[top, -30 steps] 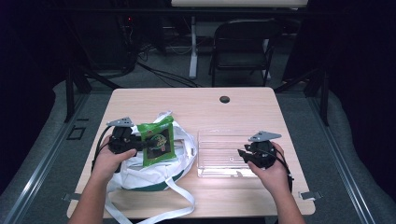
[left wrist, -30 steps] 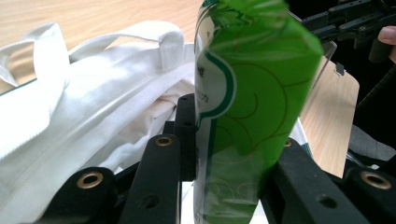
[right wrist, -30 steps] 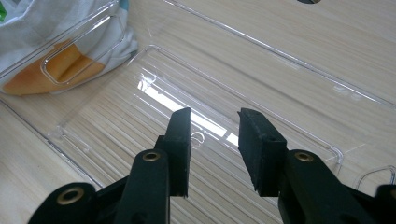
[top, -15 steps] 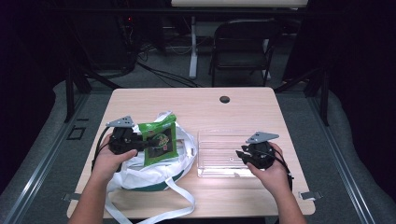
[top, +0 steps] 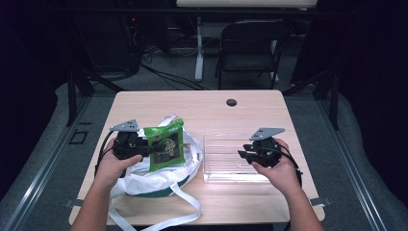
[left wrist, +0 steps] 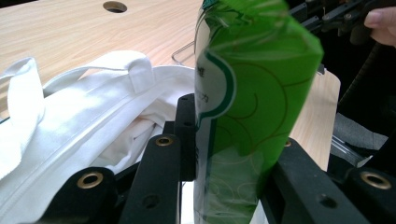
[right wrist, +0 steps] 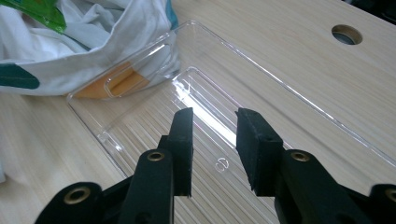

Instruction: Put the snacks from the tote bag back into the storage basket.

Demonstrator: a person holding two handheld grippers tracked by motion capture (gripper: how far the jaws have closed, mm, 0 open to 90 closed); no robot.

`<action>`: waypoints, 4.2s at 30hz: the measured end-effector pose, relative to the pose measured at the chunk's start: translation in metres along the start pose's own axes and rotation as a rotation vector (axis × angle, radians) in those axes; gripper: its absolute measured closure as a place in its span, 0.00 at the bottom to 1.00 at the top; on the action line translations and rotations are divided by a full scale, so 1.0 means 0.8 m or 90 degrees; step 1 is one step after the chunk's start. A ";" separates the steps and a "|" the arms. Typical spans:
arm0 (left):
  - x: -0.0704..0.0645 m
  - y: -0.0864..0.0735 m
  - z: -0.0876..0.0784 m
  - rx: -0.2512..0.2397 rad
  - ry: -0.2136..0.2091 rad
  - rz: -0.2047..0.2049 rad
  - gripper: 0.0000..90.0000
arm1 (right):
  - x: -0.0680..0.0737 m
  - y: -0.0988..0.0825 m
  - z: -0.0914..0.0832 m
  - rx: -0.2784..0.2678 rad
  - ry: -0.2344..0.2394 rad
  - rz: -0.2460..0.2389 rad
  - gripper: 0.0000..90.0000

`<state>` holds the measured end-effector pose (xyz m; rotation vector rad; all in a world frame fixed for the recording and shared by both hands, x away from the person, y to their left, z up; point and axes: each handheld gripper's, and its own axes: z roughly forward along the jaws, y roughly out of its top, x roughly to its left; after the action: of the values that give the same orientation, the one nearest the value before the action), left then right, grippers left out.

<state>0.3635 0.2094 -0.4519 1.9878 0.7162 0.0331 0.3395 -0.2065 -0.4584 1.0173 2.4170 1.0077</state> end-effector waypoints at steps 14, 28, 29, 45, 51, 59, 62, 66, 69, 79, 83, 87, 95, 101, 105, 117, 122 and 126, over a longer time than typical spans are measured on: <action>-0.005 0.003 0.002 0.000 -0.016 0.004 0.84 | 0.010 0.044 0.003 0.057 0.063 -0.084 0.72; -0.004 0.002 0.004 0.001 -0.022 0.003 0.84 | 0.027 0.084 0.008 0.089 0.103 -0.163 0.69; -0.004 0.002 0.004 0.001 -0.023 0.003 0.84 | 0.028 0.087 0.009 0.088 0.107 -0.163 0.69; -0.005 0.003 0.008 0.007 -0.033 0.006 0.84 | 0.042 0.138 0.021 0.115 0.150 -0.271 0.64; -0.010 0.005 0.009 0.002 -0.046 0.008 0.84 | 0.050 0.159 0.020 0.115 0.160 -0.298 0.64; -0.015 0.009 0.008 -0.003 -0.055 0.016 0.84 | 0.062 0.183 0.011 0.115 0.169 -0.331 0.61; -0.017 0.010 0.008 -0.003 -0.061 0.016 0.84 | 0.066 0.192 0.005 0.103 0.165 -0.344 0.58; -0.020 0.011 0.009 -0.007 -0.064 0.020 0.84 | 0.070 0.204 -0.002 0.097 0.167 -0.352 0.54; -0.022 0.013 0.008 -0.012 -0.074 0.023 0.84 | 0.073 0.211 -0.006 0.097 0.167 -0.362 0.52; -0.032 0.015 0.021 0.001 -0.110 0.028 0.84 | 0.083 0.224 -0.012 0.097 0.178 -0.376 0.50; -0.038 0.016 0.027 0.004 -0.127 0.031 0.84 | 0.086 0.226 -0.012 0.100 0.183 -0.380 0.49; -0.043 0.017 0.031 0.010 -0.132 0.038 0.84 | 0.091 0.228 -0.012 0.104 0.195 -0.382 0.48; -0.049 0.018 0.036 0.013 -0.144 0.044 0.84 | 0.104 0.225 -0.006 0.130 0.219 -0.405 0.49; -0.053 0.019 0.039 0.019 -0.146 0.057 0.84 | 0.112 0.223 -0.001 0.159 0.233 -0.424 0.52; -0.056 0.019 0.043 0.023 -0.151 0.064 0.84 | 0.116 0.221 0.005 0.175 0.242 -0.431 0.53; -0.060 0.019 0.047 0.026 -0.155 0.086 0.84 | 0.124 0.214 0.020 0.236 0.265 -0.450 0.57; -0.061 0.019 0.048 0.027 -0.157 0.094 0.84 | 0.127 0.213 0.026 0.254 0.275 -0.452 0.60; -0.063 0.019 0.048 0.026 -0.159 0.097 0.84 | 0.129 0.213 0.030 0.269 0.281 -0.457 0.63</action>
<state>0.3415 0.1486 -0.4460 2.0361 0.4078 -0.1380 0.3642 -0.0358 -0.3561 -0.0516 3.0672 0.5006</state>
